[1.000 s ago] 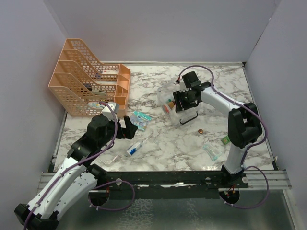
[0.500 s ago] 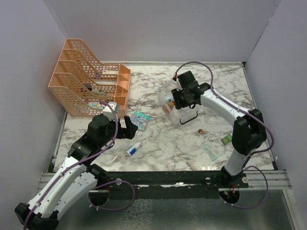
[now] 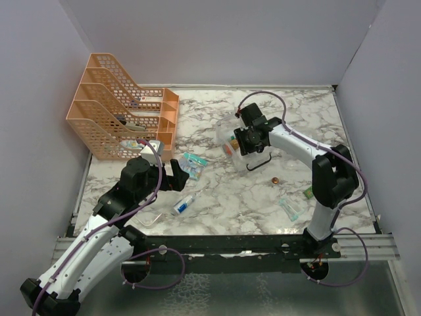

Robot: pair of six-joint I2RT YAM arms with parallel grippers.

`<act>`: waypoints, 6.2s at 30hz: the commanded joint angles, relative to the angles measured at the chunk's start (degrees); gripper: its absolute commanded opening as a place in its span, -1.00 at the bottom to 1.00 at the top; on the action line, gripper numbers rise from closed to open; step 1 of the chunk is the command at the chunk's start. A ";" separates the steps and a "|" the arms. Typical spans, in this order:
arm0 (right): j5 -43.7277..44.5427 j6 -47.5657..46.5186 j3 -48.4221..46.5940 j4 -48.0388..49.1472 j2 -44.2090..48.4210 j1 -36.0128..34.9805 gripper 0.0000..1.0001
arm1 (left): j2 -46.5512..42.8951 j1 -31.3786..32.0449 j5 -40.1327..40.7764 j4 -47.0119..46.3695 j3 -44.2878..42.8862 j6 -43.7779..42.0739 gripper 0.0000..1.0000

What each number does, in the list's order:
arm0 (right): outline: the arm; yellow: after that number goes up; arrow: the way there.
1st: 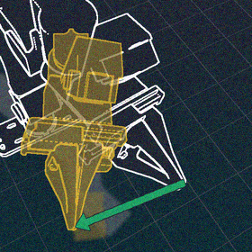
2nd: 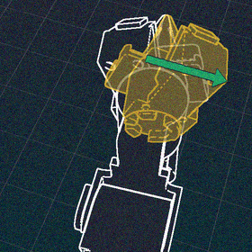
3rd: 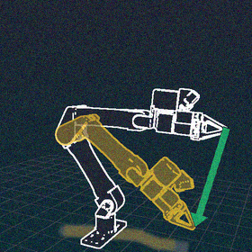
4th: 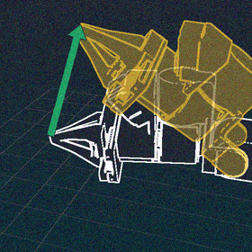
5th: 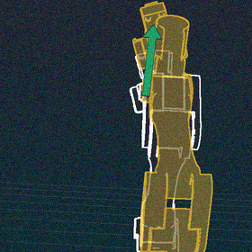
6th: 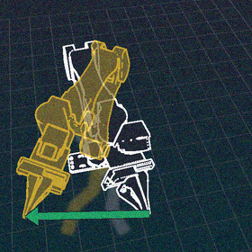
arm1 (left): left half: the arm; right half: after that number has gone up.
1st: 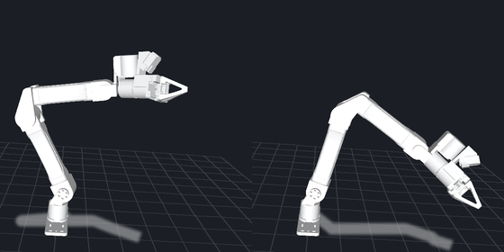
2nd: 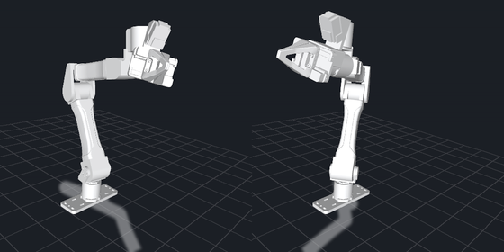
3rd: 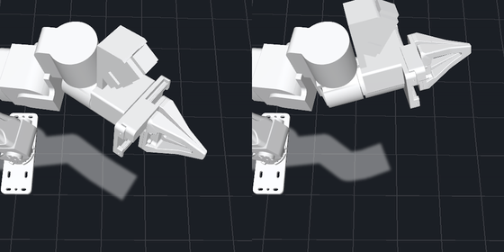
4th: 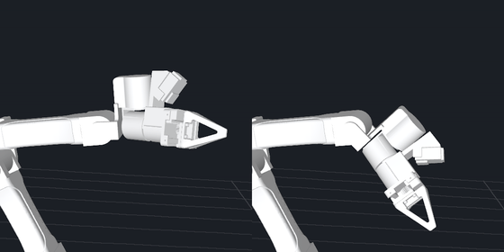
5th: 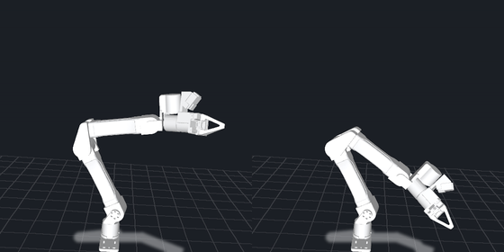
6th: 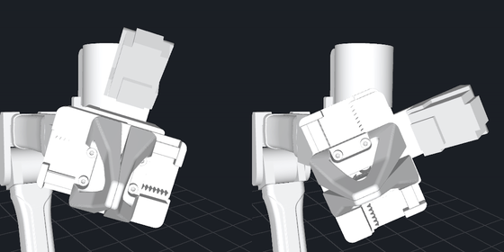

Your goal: Organize the medicine kit

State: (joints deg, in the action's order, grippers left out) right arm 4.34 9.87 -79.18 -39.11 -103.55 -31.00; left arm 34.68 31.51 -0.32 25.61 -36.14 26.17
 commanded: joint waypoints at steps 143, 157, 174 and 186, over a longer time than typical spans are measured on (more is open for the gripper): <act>-16.34 18.83 27.12 11.91 45.79 -0.10 -0.06 | 65.06 -1.71 0.70 -7.41 -19.80 2.92 -0.94; -30.37 23.80 35.48 28.56 49.59 -0.11 0.31 | 40.52 -1.54 -4.48 -7.87 -14.35 7.16 -1.00; -27.20 27.43 23.52 41.82 30.62 -11.51 0.32 | 21.99 -1.53 -11.98 -11.24 -14.59 15.86 -1.00; -17.73 31.17 16.07 39.14 21.69 -14.08 0.04 | 19.76 -1.47 -10.40 -11.33 -13.28 15.26 -1.00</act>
State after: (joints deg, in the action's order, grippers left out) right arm -19.18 38.59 -60.73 0.01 -80.73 -44.75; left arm 56.16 29.87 -10.66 15.84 -50.09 41.28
